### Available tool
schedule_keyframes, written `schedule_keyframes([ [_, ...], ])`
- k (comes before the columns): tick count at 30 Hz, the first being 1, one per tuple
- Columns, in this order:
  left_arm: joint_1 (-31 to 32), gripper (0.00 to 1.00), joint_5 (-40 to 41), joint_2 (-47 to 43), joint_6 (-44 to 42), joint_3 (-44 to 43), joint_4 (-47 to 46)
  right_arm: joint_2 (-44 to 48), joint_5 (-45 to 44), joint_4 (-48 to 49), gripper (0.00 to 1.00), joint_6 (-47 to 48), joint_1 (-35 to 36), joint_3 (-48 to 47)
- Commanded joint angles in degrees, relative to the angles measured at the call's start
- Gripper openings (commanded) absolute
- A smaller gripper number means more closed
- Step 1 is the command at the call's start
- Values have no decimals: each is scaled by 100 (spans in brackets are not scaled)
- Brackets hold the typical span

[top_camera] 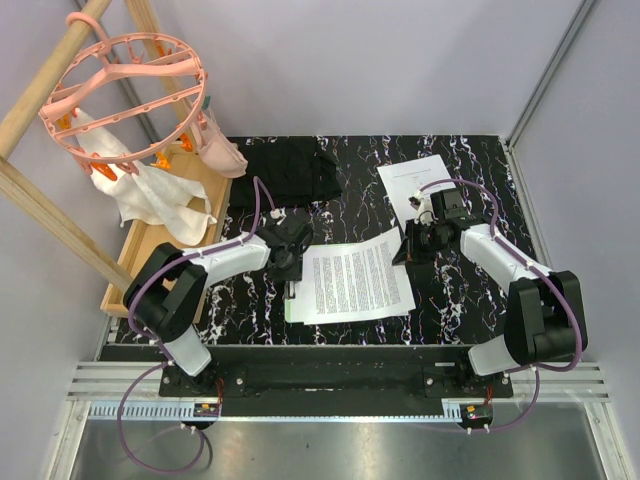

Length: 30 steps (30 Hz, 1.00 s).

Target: Put the files into the folder

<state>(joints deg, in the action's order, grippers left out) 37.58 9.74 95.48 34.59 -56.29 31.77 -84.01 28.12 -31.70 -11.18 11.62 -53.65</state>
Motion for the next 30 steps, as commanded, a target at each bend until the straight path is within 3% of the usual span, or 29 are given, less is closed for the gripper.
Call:
schedule_keyframes([
  [1,12,43,178,76,4,-180,-92,130,106,147,0,55,-10,-5],
  [8,21,43,55,234,-154,-207,-145,78,133,191,0,11,-10,-14],
  [11,12,38,-94,295,-163,-145,-214,42,89,270,0,-86,-10,47],
  [18,-76,12,-411,252,-207,39,-408,-133,18,630,0,-499,-10,276],
  [20,-84,0,-464,217,-207,83,-461,-177,36,735,0,-630,-19,346],
  [30,-716,0,-1527,-354,-75,935,-1410,-362,-17,920,0,-816,-10,575],
])
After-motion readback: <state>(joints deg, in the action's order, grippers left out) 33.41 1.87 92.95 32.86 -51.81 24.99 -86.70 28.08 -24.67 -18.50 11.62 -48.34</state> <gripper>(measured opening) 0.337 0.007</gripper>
